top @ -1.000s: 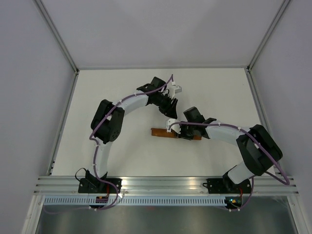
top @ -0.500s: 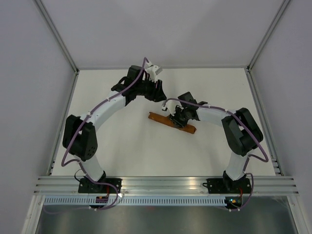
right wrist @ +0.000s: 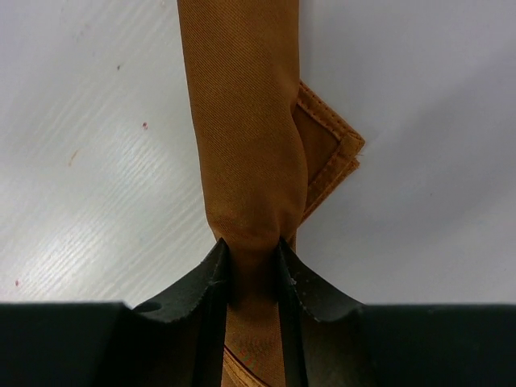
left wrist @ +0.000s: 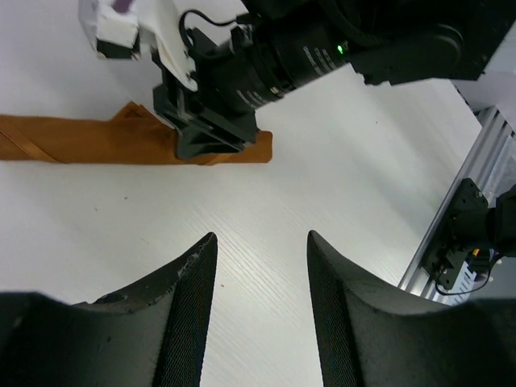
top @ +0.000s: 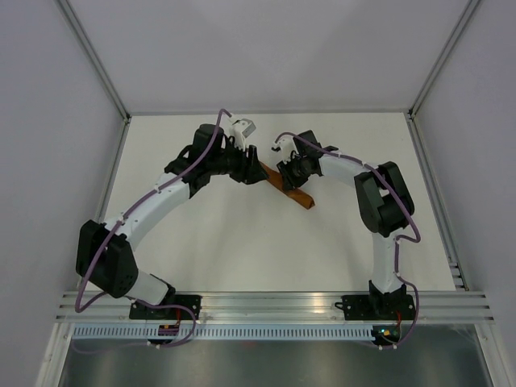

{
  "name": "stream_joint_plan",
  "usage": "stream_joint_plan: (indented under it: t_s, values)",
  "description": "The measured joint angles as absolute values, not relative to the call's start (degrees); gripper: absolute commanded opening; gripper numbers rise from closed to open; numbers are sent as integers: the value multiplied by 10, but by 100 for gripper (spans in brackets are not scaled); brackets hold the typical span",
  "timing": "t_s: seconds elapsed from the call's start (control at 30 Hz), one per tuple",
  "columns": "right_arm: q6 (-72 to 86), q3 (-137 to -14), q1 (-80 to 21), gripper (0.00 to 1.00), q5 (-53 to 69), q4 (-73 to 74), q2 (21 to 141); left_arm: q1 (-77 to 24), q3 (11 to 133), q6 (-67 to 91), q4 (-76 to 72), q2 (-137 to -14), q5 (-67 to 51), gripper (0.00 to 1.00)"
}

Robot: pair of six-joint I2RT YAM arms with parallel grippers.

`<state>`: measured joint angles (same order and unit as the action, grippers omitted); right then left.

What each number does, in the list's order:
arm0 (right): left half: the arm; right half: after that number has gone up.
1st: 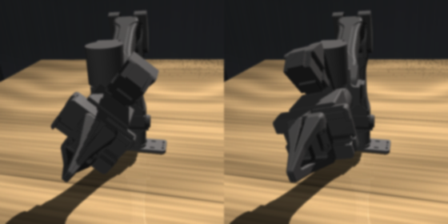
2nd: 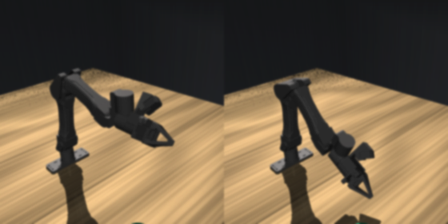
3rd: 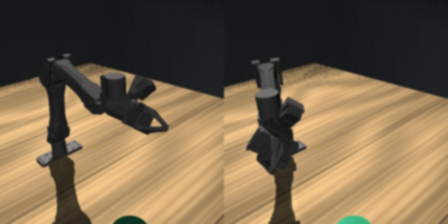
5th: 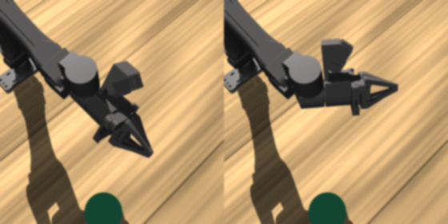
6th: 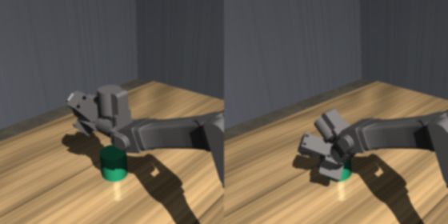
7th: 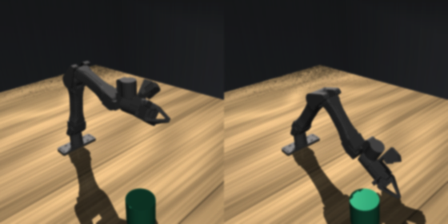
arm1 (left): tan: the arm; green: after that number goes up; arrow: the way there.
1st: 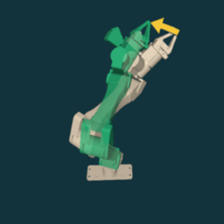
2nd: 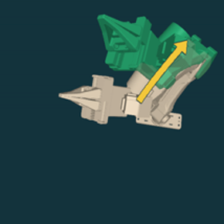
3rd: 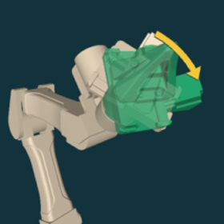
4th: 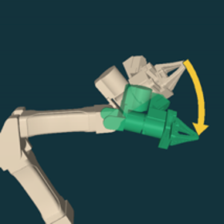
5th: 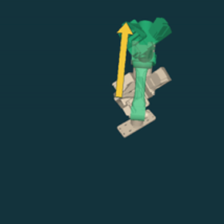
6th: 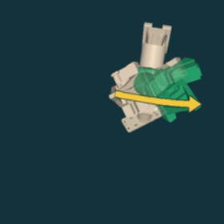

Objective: Fold the napkin, place the utensils inside, and roll it up
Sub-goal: Roll the napkin with the utensil

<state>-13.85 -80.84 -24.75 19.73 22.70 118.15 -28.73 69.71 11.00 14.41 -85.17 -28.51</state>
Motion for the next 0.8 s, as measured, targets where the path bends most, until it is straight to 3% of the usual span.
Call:
stream_joint_plan:
  t_s: [0.2, 0.53, 0.8]
  values:
    - [-86, -859, -245, 27, 199, 236, 1216, -287, 677, 117, 144, -828, -301, 54]
    - [-53, -863, -244, 48, 205, 229, 1218, -287, 670, 117, 144, -823, -305, 55]
    - [-57, -862, -244, 55, 211, 232, 1215, -287, 670, 117, 144, -823, -306, 55]
